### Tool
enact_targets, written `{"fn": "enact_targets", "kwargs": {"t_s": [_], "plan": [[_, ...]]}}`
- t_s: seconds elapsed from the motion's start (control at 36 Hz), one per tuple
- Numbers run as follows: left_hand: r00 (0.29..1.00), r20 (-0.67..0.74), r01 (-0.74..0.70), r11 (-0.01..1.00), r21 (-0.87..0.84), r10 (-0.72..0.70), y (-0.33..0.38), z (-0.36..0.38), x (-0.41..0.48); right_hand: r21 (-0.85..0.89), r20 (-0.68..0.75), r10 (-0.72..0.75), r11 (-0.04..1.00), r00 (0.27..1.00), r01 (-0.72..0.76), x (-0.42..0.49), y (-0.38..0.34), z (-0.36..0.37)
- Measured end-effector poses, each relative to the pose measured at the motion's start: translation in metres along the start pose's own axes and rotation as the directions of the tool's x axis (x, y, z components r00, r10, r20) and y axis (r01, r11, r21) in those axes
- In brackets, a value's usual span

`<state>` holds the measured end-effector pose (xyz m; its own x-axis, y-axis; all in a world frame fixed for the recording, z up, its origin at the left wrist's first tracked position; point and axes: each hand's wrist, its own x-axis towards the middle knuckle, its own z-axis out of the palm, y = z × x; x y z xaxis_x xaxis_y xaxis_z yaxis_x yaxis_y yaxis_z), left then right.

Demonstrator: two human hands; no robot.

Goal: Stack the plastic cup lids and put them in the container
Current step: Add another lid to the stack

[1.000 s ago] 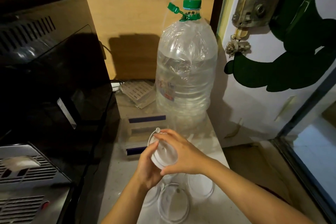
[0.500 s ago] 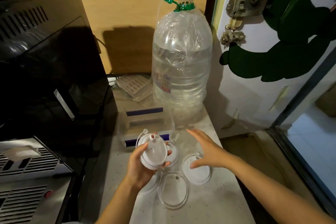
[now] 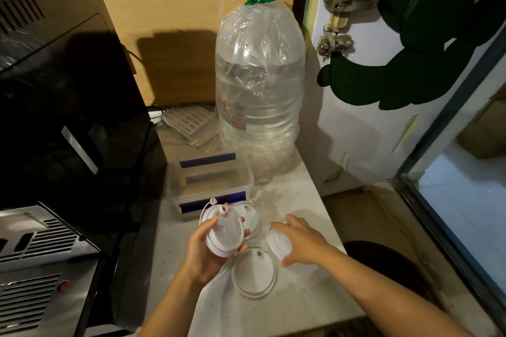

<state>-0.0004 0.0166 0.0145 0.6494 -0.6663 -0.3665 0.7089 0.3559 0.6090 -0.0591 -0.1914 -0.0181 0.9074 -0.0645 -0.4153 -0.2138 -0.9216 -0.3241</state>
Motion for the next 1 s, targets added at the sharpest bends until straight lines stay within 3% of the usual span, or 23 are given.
{"fn": "enact_targets", "kwargs": {"t_s": [0.33,0.5,0.58,0.78,1.0], "plan": [[0.994,-0.070,0.079,0.996,-0.031,-0.081,-0.002,-0.007,0.000,0.004,-0.027,0.014,1.000,1.000,-0.014,0.003,0.000,-0.002],[0.996,-0.048,0.079,0.997,-0.016,-0.080,0.000,-0.006,0.002,0.056,-0.127,0.006,0.998,0.992,0.001,-0.003,-0.004,-0.030],[0.997,-0.028,0.066,0.998,0.000,-0.066,0.003,-0.004,0.004,0.113,-0.197,-0.053,0.991,0.979,0.076,-0.011,-0.015,-0.056],[0.993,0.117,-0.017,0.999,0.043,0.012,0.015,0.010,0.007,0.152,-0.310,-0.343,0.903,0.887,0.402,-0.027,-0.049,-0.098],[0.978,0.189,-0.116,0.987,0.113,0.093,0.026,0.019,0.008,0.141,-0.242,-0.519,0.817,0.820,0.559,-0.023,-0.081,-0.095]]}}
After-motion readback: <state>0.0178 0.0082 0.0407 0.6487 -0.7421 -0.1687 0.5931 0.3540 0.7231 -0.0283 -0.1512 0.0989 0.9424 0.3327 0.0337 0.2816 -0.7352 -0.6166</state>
